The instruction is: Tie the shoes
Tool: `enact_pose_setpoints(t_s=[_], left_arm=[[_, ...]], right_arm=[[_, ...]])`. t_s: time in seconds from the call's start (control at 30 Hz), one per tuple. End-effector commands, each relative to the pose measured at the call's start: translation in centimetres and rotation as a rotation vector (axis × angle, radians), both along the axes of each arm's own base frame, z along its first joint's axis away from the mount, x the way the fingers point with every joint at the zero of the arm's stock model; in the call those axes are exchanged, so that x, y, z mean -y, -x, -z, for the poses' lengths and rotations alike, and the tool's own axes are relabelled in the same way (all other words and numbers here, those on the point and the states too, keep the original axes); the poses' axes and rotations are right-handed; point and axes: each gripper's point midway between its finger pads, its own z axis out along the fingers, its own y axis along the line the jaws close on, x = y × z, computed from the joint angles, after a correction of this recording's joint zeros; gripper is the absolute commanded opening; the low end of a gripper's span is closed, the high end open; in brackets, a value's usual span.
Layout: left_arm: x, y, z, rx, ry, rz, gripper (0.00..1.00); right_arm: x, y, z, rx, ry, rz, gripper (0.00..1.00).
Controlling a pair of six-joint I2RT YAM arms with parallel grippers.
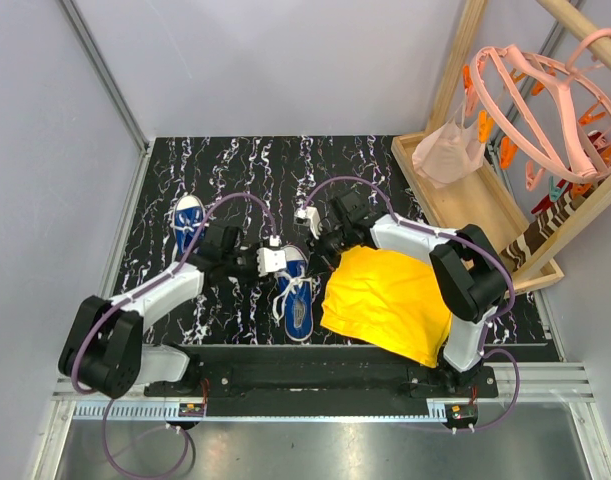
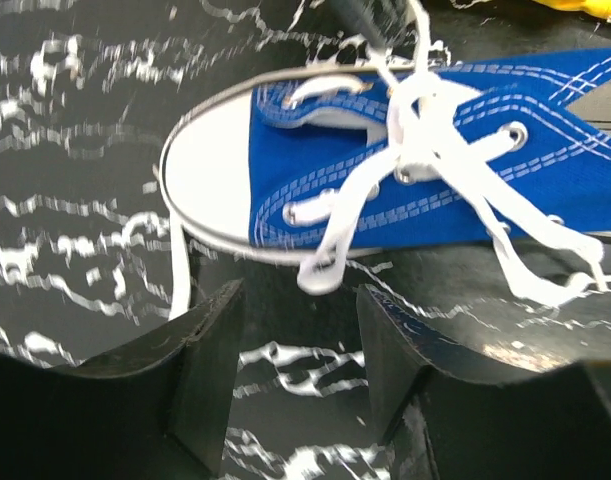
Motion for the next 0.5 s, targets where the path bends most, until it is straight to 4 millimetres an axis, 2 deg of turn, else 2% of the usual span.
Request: enact_pose_setpoints(t_s=[0.0, 0.37, 0.4, 0.43, 0.47], left_arm=[[3.0, -1.7, -2.6, 0.158, 0.058, 0.159, 0.53], [4.7, -0.9, -1.3, 0.157, -0.023, 0.282, 0.48], [4.8, -1.0, -1.3, 0.16, -0.028, 0.285, 0.46], [4.8, -1.0, -1.2, 0.159, -0.035, 0.288, 0.36], [4.8, -0.9, -1.1, 0.152, -0.037, 0.291, 0.32]], right_arm=[[-0.5, -0.3, -1.9, 0.061, -0.034, 0.014, 0.0], [0.0, 0.1, -1.9, 0.064, -0.026, 0.039, 0.0], [0.0, 0.1, -1.9, 0.061, -0.025, 0.04, 0.0], [0.1, 0.2, -2.0, 0.061, -0.026, 0.043, 0.0], [0.2, 0.1, -2.0, 0.061, -0.024, 0.048, 0.0]])
